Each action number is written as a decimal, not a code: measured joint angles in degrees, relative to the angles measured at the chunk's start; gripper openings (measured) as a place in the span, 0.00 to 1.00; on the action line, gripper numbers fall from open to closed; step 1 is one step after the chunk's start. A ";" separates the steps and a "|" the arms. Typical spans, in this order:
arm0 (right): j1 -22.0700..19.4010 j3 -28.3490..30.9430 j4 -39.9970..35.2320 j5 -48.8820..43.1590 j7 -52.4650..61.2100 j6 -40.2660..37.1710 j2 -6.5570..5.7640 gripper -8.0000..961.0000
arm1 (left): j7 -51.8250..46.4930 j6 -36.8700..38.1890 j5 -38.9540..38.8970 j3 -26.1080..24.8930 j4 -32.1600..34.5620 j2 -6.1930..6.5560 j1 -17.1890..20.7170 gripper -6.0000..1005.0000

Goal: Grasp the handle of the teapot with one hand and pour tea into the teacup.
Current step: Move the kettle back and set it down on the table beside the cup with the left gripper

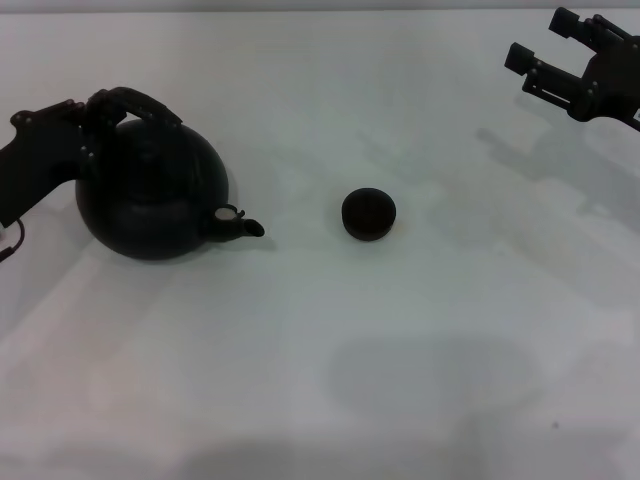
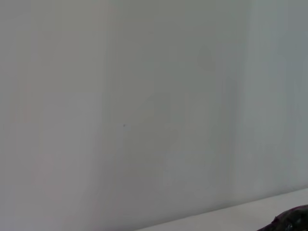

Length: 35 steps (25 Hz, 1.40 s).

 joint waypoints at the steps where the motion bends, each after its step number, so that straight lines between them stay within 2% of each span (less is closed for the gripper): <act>1: 0.00 -0.01 0.03 0.01 0.00 -0.01 0.00 0.87 | 0.55 0.03 -0.29 -0.03 -0.17 -0.02 0.02 0.12; 13: -0.04 -0.05 0.77 0.30 -0.09 -0.10 -0.01 0.87 | 2.62 0.29 -1.03 -1.21 -1.23 -0.15 0.69 0.12; 18: 0.01 -0.05 0.77 0.32 -0.04 -0.10 -0.01 0.87 | 3.53 0.35 -1.03 -1.46 -1.78 -0.12 0.75 0.22; 24: 0.04 -0.06 0.76 0.32 0.00 -0.10 0.00 0.87 | 4.23 0.47 -1.20 -1.71 -1.95 -0.12 1.10 0.41; 32: -0.21 0.00 1.30 0.31 -0.69 -0.05 -0.01 0.87 | 8.05 -0.80 -4.67 -1.56 -2.39 -0.28 2.84 0.55; 35: -0.72 0.00 1.40 0.28 -2.01 0.31 -0.01 0.87 | 9.41 -1.92 -5.85 -1.73 -2.77 -0.31 3.67 0.66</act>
